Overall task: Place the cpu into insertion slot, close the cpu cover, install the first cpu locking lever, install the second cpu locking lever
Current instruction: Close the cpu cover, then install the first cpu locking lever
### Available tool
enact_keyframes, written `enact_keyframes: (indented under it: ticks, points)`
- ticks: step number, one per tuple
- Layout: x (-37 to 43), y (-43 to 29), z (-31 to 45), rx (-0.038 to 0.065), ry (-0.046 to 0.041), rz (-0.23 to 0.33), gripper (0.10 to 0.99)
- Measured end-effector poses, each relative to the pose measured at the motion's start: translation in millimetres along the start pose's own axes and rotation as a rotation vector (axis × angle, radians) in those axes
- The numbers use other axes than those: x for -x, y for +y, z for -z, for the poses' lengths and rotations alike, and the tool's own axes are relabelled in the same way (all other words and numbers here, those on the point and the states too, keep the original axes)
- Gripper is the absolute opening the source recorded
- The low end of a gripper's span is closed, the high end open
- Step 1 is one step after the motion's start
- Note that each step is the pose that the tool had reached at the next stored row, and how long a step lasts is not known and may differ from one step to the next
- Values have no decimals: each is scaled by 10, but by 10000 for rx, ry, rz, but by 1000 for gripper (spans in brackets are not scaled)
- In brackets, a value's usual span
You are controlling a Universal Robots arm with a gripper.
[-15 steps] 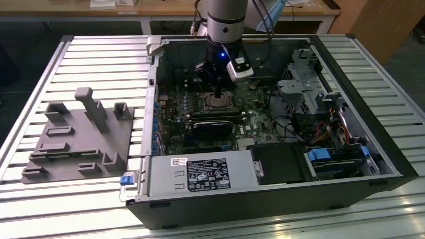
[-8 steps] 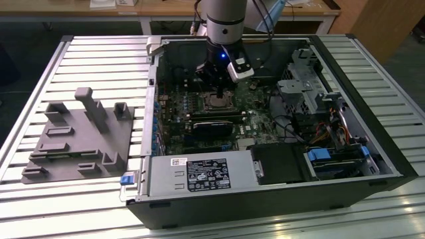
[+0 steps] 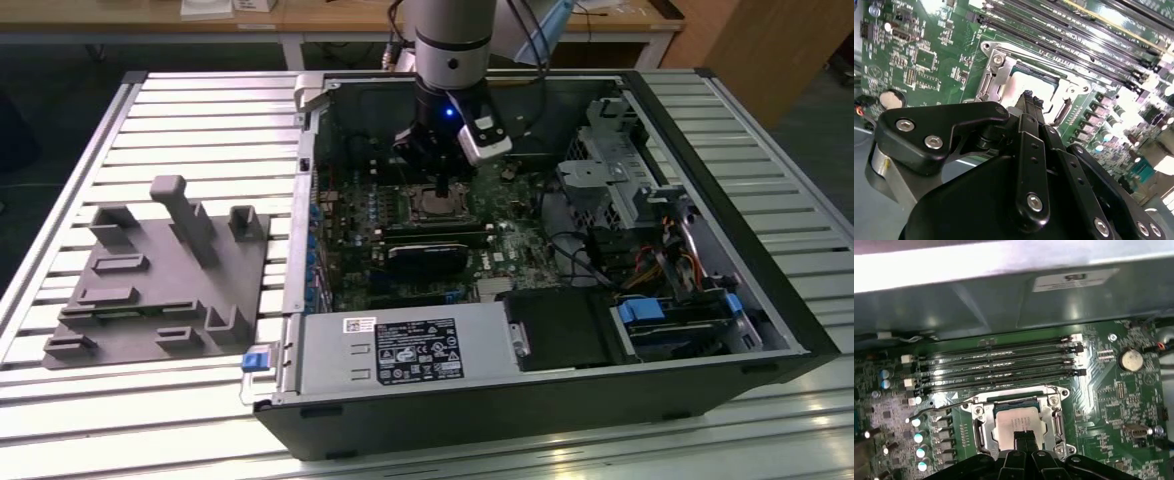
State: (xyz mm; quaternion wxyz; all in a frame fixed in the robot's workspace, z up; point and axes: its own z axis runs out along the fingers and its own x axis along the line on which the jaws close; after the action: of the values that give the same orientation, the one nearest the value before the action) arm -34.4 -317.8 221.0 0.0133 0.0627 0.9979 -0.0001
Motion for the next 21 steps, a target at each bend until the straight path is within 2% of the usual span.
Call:
enact_keyframes:
  ticks: [4, 11, 21]
  points:
    - [0, 0, -6, 11, 2, 530, 106]
    - [1, -5, -15, 4, 1, 184, 106]
    - [3, -21, -17, 3, 1, 165, 106]
